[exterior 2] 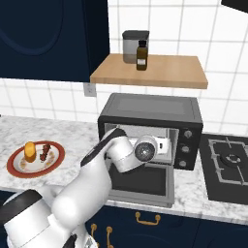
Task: Pick up the kebab skewer and baguette bread, and place them inside the toaster oven. Close the toaster oven door and start by setting the timer.
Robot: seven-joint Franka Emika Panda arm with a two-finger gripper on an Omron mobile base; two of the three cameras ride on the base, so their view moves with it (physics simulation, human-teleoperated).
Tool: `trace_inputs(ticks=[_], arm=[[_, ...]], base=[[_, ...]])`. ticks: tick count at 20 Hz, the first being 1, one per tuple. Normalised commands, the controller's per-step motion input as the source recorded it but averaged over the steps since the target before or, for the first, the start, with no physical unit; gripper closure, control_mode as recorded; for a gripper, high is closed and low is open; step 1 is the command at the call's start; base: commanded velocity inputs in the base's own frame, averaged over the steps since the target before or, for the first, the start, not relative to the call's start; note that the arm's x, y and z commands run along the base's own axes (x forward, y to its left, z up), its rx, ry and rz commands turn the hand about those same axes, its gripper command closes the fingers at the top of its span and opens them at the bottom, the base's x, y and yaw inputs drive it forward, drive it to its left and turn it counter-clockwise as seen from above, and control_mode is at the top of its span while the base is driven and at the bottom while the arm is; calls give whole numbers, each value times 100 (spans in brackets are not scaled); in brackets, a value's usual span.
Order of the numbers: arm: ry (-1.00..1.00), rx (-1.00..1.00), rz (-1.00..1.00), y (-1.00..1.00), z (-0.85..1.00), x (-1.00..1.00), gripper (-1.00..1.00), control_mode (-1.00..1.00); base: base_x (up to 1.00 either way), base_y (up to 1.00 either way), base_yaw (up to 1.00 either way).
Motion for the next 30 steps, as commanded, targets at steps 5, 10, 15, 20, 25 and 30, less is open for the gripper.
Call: trace_inputs(ticks=[5, 10, 15, 20, 25, 30], arm=[[-11, 0, 0, 0, -29, 3, -100, -100], [-11, 0, 0, 0, -9, 16, -100, -100], [-3, 0, 0, 0, 0, 35, -100, -100], [-1, 2, 0, 0, 6, 29, -100, -100], [0, 2, 0, 0, 16, 27, -100, -100], [0, 0, 0, 0, 4, 24, -100, -100]], base=[[0, 0, 0], [0, 0, 0], [0, 0, 0], [0, 0, 0], [0, 0, 0], [0, 0, 0]])
